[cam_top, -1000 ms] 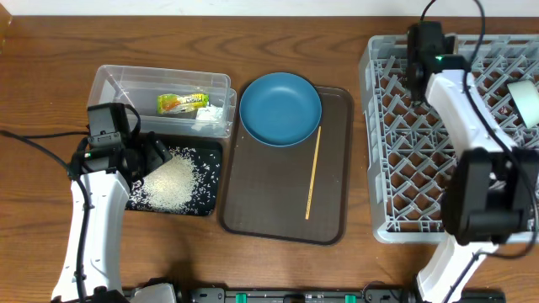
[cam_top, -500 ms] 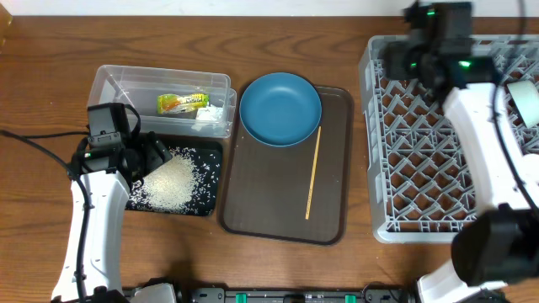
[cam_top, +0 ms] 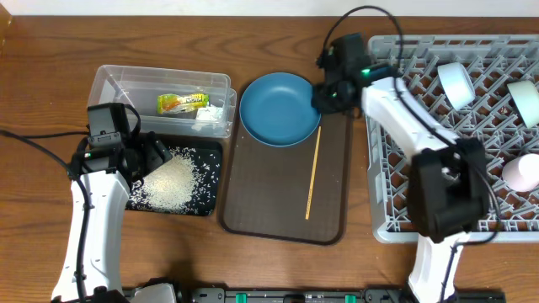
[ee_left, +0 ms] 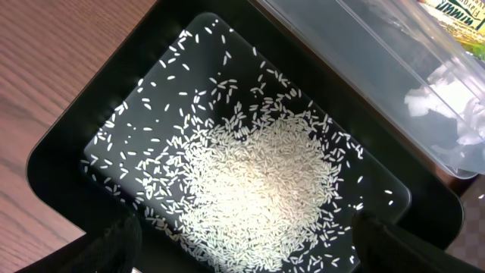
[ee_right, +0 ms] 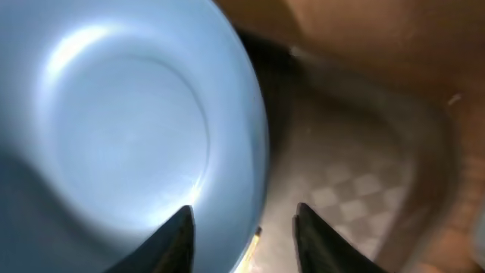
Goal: Sort waste into correct bins and load items into the dishwasher rack
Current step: 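Reach the right gripper to the blue plate and grasp its rim, then lift the blue plate off the brown tray and carry it over the rack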
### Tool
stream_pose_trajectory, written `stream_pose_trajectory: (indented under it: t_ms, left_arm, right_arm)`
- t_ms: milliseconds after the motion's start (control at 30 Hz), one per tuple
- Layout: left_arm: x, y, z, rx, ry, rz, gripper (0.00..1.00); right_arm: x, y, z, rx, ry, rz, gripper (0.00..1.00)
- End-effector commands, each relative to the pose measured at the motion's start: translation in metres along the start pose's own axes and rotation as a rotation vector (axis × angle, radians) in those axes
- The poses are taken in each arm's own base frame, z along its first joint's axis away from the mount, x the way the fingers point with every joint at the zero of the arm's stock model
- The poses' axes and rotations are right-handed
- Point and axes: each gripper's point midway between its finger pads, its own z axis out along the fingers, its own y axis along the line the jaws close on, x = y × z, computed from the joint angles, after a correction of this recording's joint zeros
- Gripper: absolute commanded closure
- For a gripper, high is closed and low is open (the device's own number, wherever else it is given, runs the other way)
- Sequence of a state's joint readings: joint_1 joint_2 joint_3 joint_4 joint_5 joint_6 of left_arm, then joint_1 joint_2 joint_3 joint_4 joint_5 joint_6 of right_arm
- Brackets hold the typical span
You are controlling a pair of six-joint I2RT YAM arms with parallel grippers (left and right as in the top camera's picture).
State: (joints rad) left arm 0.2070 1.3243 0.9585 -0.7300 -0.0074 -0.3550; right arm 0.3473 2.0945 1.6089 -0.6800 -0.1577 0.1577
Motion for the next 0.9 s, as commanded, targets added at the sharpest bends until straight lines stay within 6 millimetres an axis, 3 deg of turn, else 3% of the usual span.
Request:
stream_pose_trajectory:
  t_ms: [0, 200, 300, 367, 500, 633, 767, 867]
  left_arm:
    - [-0.005, 0.002, -0.004, -0.007, -0.017, -0.006, 0.09]
    - [-0.005, 0.002, -0.004, -0.007, -0.017, -0.006, 0.09]
    - [-0.005, 0.002, -0.004, -0.007, -0.017, -0.006, 0.09]
    - [-0.005, 0.002, -0.004, -0.007, -0.017, -0.006, 0.09]
    - [-0.005, 0.001, -0.004, -0.007, -0.017, -0.006, 0.09]
    - [-0.005, 0.001, -0.004, -0.007, -0.017, -0.006, 0.09]
    - [-0.005, 0.001, -0.004, -0.007, -0.017, -0.006, 0.09]
    - [-0.005, 0.001, -0.004, -0.007, -0.017, -0.006, 0.09]
  right_arm:
    - [0.013, -0.003, 0.020, 0.053, 0.042, 0.040, 0.73]
    - [0.016, 0.000, 0.024, 0.053, 0.054, 0.034, 0.99]
    - [0.005, -0.004, 0.011, 0.059, 0.018, 0.041, 0.99]
    - [-0.008, -0.014, -0.007, 0.097, -0.034, 0.051, 0.99]
    - [-0.045, -0.050, -0.084, 0.258, -0.225, 0.067, 0.99]
    - [-0.072, -0.085, -0.178, 0.492, -0.438, 0.064, 0.99]
    - [-0.080, -0.117, -0.260, 0.757, -0.564, 0.023, 0.99]
    - [-0.076, -0.143, -0.304, 1.001, -0.545, -0.053, 0.99]
